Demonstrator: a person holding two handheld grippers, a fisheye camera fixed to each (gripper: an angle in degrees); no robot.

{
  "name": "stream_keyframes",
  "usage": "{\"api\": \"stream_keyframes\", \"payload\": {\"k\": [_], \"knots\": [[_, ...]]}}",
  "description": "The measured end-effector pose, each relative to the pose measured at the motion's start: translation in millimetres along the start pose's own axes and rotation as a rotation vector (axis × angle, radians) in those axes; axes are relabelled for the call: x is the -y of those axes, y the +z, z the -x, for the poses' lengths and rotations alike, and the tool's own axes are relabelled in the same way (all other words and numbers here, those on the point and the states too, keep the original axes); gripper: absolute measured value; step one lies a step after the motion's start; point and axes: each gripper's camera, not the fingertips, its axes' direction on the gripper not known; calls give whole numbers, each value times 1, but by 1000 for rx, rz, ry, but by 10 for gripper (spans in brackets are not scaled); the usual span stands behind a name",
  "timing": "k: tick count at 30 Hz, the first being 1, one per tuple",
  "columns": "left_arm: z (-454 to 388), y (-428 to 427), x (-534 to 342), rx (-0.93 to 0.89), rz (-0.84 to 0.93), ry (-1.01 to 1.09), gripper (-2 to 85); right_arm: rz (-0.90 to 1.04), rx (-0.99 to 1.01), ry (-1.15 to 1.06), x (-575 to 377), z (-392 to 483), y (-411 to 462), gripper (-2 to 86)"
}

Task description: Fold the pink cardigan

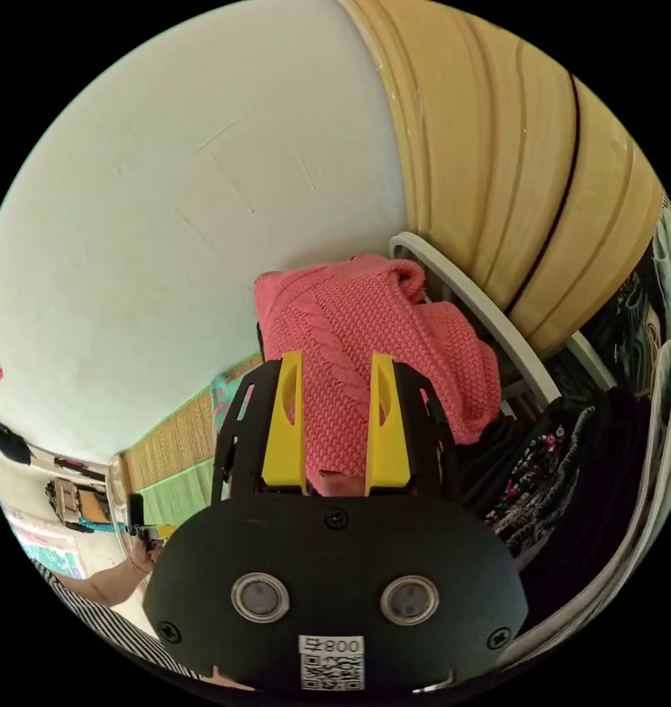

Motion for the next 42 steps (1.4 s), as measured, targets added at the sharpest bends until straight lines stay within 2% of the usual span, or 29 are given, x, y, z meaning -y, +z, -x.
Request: {"api": "stream_keyframes", "payload": {"k": [4, 11, 17, 21, 24, 28, 34, 39, 42], "knots": [[4, 22, -2, -28, -20, -38, 70, 52, -127, 44, 35, -26, 21, 137], [17, 72, 8, -52, 34, -109, 70, 124, -75, 64, 64, -59, 57, 136], [23, 113, 28, -62, 66, -121, 69, 107, 27, 68, 71, -73, 58, 82], [11, 136, 51, -22, 92, -57, 71, -24, 197, -36, 59, -52, 31, 59], [-13, 155, 84, 25, 93, 48, 81, -73, 332, -202, 34, -9, 12, 54], [-65, 188, 147, 128, 85, 253, 122, -10, 441, -403, -14, 55, 18, 49], [-142, 262, 236, 380, 109, 513, 187, 135, 389, -495, -57, 96, 73, 43], [-146, 322, 278, 562, 178, 526, 192, 176, 385, -516, -60, 98, 102, 38], [-127, 355, 291, 669, 270, 482, 145, 211, 361, -566, -57, 105, 121, 35]]}}
